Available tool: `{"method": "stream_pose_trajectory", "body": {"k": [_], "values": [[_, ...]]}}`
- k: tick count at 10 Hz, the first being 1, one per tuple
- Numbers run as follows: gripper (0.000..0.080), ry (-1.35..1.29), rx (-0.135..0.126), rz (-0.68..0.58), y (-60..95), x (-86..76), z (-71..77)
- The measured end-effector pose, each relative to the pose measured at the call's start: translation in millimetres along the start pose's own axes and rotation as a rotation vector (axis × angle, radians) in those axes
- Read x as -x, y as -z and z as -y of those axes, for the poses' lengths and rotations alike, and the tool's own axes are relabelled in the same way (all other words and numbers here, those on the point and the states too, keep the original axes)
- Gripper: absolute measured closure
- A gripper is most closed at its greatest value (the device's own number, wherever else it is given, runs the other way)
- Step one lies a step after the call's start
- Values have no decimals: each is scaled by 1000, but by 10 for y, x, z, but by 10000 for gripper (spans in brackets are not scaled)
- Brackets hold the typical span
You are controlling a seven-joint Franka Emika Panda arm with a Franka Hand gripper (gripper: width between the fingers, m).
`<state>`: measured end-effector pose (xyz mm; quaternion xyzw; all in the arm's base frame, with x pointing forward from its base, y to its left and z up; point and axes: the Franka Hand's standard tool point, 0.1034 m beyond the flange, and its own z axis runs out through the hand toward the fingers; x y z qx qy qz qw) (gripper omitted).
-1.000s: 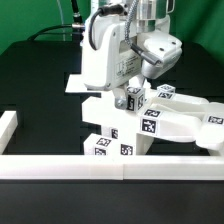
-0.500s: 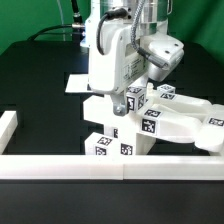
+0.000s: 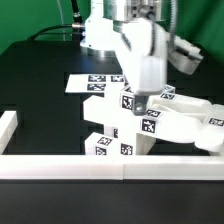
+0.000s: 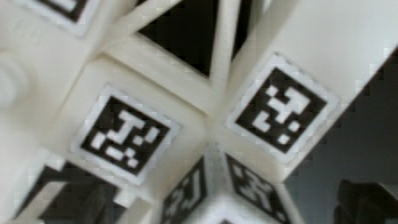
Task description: Assemble chair
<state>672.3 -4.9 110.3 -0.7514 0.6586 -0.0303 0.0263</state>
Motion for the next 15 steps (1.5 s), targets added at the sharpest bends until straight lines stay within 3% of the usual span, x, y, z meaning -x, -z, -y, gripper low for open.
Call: {"method": "stream_pose_trajectory", "body": {"k": [1,12,13,15], "values": [[151,121,-4,2,23,17,10],[151,118,-5,7,28,114,-11],[151,134,-13,11,88,144,-15],[151,152,-69,3,237,211,-79]]}}
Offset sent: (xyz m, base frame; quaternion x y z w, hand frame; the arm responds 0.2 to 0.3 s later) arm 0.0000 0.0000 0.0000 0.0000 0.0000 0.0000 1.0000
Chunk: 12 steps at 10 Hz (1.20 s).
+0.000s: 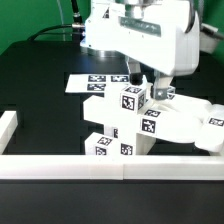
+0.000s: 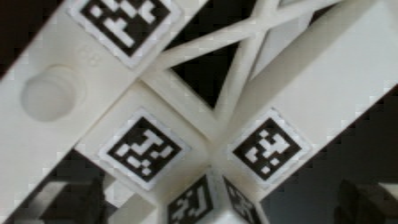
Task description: Assemble chair
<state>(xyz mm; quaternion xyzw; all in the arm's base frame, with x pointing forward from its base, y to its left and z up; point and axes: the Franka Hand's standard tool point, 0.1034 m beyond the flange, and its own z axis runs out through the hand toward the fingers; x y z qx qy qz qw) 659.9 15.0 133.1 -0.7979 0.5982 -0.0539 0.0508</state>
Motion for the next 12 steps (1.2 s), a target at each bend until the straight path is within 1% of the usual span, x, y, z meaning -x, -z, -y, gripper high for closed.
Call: {"method": "stream_pose_trajectory", "body": {"k": [1,5,6,7,9,10,11,12], "values": [[151,-3,-3,5,48,14,-26],[151,289,1,2,33,-5,-38],[151,391,0,1,39,-6,-37],[151,535,0,-4,77,1,-25],[151,735,-3,-8,138,66,13],[151,810,-12,-6,169,109,15],[151,846,-30,-17,230,124,2],[151,886,-25,-18,208,100,-16]]}}
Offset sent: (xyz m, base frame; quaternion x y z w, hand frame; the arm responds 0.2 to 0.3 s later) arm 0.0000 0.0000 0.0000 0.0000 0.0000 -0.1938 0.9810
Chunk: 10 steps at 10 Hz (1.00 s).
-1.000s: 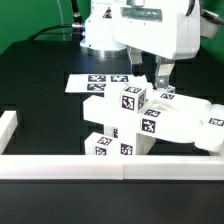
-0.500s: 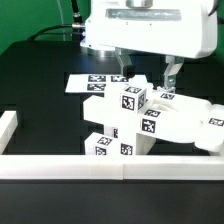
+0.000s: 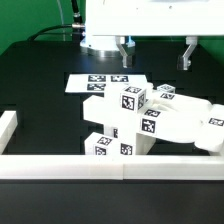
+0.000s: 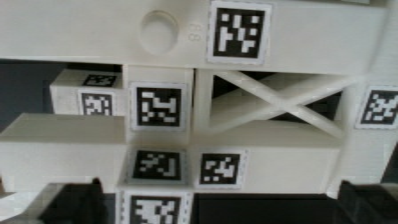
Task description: Assemble chair
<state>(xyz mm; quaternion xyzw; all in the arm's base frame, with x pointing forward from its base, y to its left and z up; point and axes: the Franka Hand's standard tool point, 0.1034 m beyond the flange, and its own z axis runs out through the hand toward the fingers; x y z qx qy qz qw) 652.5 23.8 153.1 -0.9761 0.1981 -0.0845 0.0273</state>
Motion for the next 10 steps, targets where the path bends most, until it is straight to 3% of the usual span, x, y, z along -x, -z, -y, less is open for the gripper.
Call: {"method": "stream_pose_trajectory", "body": {"k": [3,4,6,7,10], "values": [[151,49,7,0,-12,4,-14],[151,57,-5,-28,13,75,41],[151,48,-27,-55,21,516,113],[151,50,-27,-48,-10,647,125],[151,22,-24,-43,-35,688,136]]}}
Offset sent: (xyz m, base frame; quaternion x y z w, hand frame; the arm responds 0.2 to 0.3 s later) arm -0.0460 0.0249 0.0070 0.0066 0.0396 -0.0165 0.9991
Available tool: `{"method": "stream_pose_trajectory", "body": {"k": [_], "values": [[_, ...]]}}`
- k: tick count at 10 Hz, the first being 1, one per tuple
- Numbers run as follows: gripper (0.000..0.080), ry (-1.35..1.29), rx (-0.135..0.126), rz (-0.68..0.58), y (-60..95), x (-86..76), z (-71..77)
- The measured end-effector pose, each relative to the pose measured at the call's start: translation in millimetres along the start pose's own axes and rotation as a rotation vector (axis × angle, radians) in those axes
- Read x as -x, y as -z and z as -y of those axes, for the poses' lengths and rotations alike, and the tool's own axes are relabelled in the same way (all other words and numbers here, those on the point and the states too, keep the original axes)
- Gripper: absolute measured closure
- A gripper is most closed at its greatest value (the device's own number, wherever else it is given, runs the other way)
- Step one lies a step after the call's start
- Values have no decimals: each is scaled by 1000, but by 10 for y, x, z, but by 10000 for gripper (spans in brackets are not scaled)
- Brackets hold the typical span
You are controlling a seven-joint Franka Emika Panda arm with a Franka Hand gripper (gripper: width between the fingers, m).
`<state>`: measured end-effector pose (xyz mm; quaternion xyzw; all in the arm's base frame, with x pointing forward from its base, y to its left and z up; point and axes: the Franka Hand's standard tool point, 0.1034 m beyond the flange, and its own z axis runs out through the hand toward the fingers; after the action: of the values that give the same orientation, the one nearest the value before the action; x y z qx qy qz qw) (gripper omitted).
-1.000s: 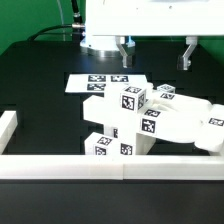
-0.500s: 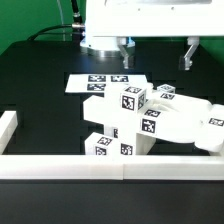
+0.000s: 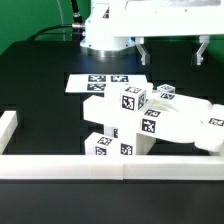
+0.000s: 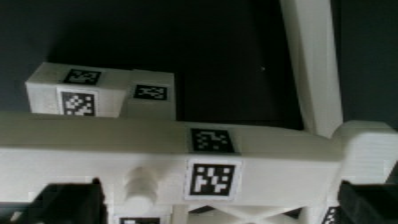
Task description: Assemble chair
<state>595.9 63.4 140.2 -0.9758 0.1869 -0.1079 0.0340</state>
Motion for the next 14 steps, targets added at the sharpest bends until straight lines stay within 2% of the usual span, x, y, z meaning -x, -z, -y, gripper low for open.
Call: {"method": "stream_pose_trajectory", "body": {"k": [3,4,5,7,12,14], "values": [[151,14,3,1,-13,20,2],[151,104,8,-9,-29,76,38],[151,220,7,3,-49,203,28],[151,270,-1,30,-39,473,-49],[151,289,2,45,-55,673,-125],[151,460,9,34,-137,993,-77]]}}
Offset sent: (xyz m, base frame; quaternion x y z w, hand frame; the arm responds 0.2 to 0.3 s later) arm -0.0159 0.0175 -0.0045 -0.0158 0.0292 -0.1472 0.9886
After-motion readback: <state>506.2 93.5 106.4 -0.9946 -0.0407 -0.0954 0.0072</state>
